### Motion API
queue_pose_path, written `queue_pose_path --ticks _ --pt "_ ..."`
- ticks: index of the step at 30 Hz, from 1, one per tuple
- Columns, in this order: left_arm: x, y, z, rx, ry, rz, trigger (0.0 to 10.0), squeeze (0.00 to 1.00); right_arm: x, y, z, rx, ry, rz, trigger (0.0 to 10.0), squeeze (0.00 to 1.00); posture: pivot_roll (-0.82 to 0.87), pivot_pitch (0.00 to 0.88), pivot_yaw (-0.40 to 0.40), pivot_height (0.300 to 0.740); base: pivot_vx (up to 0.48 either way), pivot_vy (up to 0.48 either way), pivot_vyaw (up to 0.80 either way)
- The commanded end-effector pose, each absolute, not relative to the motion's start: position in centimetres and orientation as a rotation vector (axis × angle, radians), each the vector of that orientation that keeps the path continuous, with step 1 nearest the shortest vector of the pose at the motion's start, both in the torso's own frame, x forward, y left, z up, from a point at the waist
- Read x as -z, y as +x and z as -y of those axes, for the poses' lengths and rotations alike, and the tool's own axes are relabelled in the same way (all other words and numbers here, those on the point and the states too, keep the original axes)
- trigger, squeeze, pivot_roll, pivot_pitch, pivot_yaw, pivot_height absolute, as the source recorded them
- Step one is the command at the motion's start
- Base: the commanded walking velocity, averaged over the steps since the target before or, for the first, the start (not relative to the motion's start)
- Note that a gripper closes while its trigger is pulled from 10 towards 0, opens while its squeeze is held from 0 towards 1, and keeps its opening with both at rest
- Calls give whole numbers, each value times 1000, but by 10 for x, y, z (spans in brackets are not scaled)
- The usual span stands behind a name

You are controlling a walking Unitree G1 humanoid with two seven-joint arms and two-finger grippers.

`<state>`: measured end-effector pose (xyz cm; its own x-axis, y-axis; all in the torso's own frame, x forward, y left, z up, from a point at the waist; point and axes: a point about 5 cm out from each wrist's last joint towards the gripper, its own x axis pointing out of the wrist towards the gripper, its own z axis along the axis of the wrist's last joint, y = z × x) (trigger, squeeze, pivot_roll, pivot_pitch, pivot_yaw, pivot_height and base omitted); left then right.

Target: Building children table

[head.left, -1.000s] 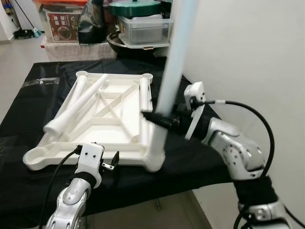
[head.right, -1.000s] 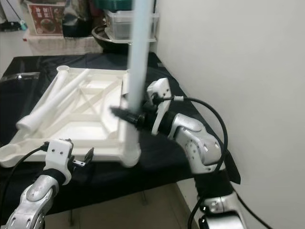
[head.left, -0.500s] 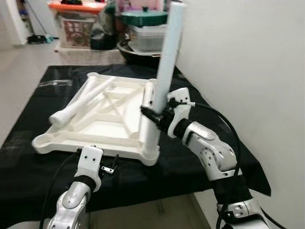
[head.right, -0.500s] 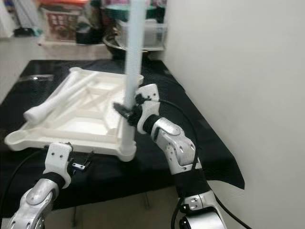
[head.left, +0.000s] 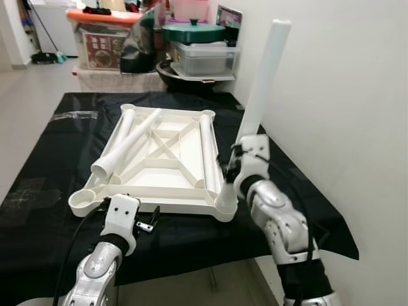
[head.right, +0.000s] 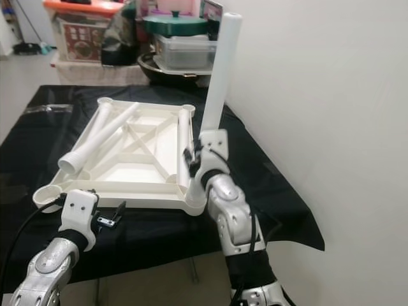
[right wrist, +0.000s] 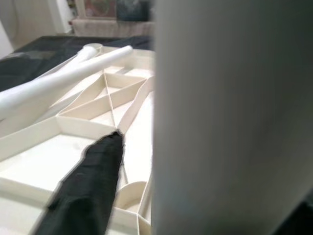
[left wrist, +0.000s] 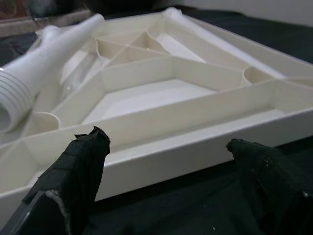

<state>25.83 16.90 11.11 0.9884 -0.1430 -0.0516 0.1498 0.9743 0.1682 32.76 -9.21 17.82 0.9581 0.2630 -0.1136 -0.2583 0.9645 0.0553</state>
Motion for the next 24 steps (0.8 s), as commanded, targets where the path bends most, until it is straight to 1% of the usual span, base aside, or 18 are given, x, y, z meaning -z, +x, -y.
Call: queue_pose_path --ticks 1,2,3,4,5,6,8,12,14,15,17,18,19,20,21,22,23,24 --pt "-110 259 -166 159 176 -45 10000 0 -187 332 93 -308 49 -85 10000 1000 120 0 -94 740 0 0 0" --pt "-110 259 -166 158 175 -46 10000 0 -200 334 91 -455 92 -50 10000 0 122 0 -96 740 0 0 0" --pt "-110 259 -166 158 175 -46 10000 0 -200 334 91 -455 92 -50 10000 0 122 0 -96 740 0 0 0" --pt "-109 259 -167 157 176 -47 10000 0 -212 335 89 -593 122 -6 10000 0 122 0 -96 740 0 0 0" --pt "-109 259 -167 157 176 -47 10000 0 -212 335 89 -593 122 -6 10000 0 122 0 -96 740 0 0 0" --pt "-108 260 -167 155 176 -47 10000 0 -230 328 91 -830 124 84 10000 0 122 0 -99 740 0 0 0" --pt "-108 260 -167 154 176 -47 10000 0 -233 326 91 -882 108 104 10000 0 122 0 -99 740 0 0 0" --pt "-111 261 -165 159 176 -39 10000 0 -231 300 90 -1289 25 101 10000 0 137 0 -106 740 0 0 0" --pt "-111 261 -165 159 176 -39 10000 0 -231 300 90 -1289 25 101 10000 0 137 0 -106 740 0 0 0" --pt "-111 261 -165 159 177 -38 10000 0 -223 297 85 -1337 5 72 8078 0 141 0 -111 740 0 0 0" --pt "-112 261 -166 159 178 -37 10000 0 -221 297 83 -1337 4 67 8078 0 144 0 -114 740 0 0 0" --pt "-111 261 -167 154 183 -40 10000 0 -219 302 81 -1301 24 59 0 0 146 0 -115 740 0 0 0" --pt "-111 261 -167 154 183 -40 10000 0 -219 302 81 -1301 24 59 0 0 146 0 -115 740 0 0 0" --pt "-110 260 -169 145 185 -43 10000 0 -212 318 77 -1153 43 42 0 0 150 0 -114 740 0 0 0" --pt "-110 260 -169 145 185 -43 10000 0 -212 318 77 -1153 43 42 0 0 150 0 -114 740 0 0 0" --pt "-110 259 -169 144 185 -44 10000 0 -206 333 81 -984 60 8 0 0 149 0 -110 740 0 0 0" --pt "-110 258 -169 145 184 -45 10000 0 -201 342 84 -874 67 -17 0 0 149 0 -110 740 0 0 0" --pt "-110 258 -169 145 184 -45 10000 0 -201 342 84 -874 67 -17 0 0 149 0 -110 740 0 0 0"
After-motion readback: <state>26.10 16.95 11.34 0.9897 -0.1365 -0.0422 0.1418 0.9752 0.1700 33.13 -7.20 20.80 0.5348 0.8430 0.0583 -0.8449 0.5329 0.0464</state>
